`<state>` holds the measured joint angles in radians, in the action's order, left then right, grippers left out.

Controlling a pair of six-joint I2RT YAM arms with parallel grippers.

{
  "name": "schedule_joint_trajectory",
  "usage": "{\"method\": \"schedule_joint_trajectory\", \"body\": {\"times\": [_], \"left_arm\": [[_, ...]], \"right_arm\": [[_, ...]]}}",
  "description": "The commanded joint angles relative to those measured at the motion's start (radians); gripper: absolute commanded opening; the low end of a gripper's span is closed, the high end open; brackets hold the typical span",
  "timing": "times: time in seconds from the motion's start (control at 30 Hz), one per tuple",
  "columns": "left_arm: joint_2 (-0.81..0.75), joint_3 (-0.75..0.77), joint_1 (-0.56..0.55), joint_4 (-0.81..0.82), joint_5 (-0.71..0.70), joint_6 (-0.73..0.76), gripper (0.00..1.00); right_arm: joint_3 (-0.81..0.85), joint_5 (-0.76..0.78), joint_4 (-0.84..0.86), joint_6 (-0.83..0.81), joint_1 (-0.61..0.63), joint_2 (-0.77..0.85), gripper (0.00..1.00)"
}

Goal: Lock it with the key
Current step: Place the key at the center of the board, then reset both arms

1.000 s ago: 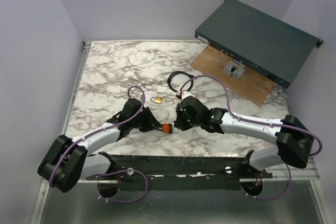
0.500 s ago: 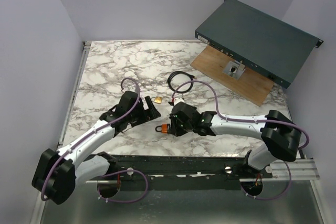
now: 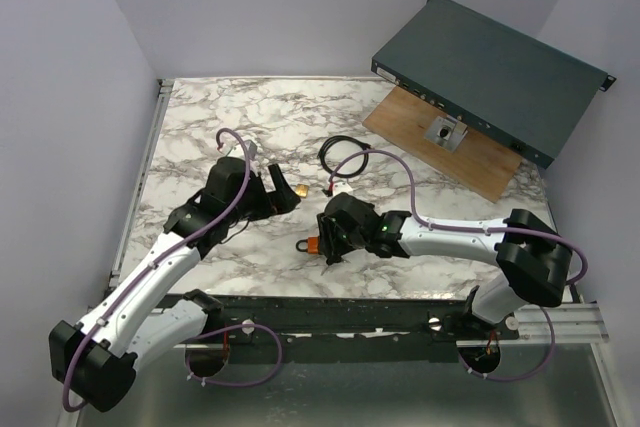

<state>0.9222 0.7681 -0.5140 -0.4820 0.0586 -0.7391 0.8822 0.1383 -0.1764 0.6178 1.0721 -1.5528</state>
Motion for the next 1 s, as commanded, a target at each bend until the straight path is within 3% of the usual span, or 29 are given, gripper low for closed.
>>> {"method": "schedule_joint_trajectory", "body": {"times": [0.0,0.3,0.57,0.97], "left_arm": [[-0.036,0.069,0.006,-0.073,-0.025,0.067,0.98],[-0.040,0.196,0.006,-0.130,0.018,0.130,0.98],[0.038,0.467,0.005,-0.247,0.078,0.219,0.98],[0.092,0.805,-0.011,-0.333,0.046,0.340,0.99]], "right_arm": [[0.013,0.030,-0.005,0.015,0.005,0.017,0.49],[0.116,0.113,-0.079,-0.020,0.005,0.149,0.75],[0.342,0.229,-0.146,-0.137,0.004,0.228,1.00],[0.634,0.229,-0.160,-0.227,-0.059,0.233,1.00]]}}
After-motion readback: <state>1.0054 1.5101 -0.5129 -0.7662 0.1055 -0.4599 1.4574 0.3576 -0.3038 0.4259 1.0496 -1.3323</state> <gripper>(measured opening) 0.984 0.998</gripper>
